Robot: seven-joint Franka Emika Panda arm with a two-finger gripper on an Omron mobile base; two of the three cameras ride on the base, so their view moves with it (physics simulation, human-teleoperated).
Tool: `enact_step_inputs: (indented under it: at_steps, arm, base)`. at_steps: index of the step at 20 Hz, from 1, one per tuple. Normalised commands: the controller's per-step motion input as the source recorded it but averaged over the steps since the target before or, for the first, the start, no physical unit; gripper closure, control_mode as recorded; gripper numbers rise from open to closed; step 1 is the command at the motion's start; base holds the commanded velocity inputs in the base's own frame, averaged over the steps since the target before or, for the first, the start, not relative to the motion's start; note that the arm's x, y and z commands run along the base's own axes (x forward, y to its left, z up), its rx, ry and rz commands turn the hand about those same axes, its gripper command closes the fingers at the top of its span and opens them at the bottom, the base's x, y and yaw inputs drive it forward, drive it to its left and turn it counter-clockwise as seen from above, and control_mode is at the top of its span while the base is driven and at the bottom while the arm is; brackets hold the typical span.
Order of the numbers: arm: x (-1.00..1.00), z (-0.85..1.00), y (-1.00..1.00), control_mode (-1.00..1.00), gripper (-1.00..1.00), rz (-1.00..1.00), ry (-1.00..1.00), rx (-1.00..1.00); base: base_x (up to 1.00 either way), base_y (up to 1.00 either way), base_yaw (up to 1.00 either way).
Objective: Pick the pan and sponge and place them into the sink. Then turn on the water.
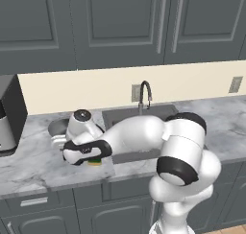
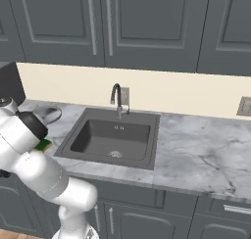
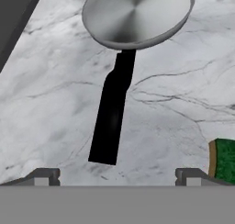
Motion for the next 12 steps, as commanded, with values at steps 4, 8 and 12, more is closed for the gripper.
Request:
enact_step_inputs:
  at_steps: [4, 8, 12]
  arm:
    - [0.12, -0.15, 0.03, -1.0, -1.0, -0.03, -0.02, 0.0]
    - [0.15, -0.17, 0.08, -1.0, -1.0, -0.04, -0.02, 0.0]
    - [0.19, -0.14, 0.15, -1.0, -1.0, -0.04, -0.02, 0.0]
  base:
    - [0.0, 0.0, 0.0]
    - [0.0, 0.0, 0.0]
    - [0.0, 0.0, 0.0]
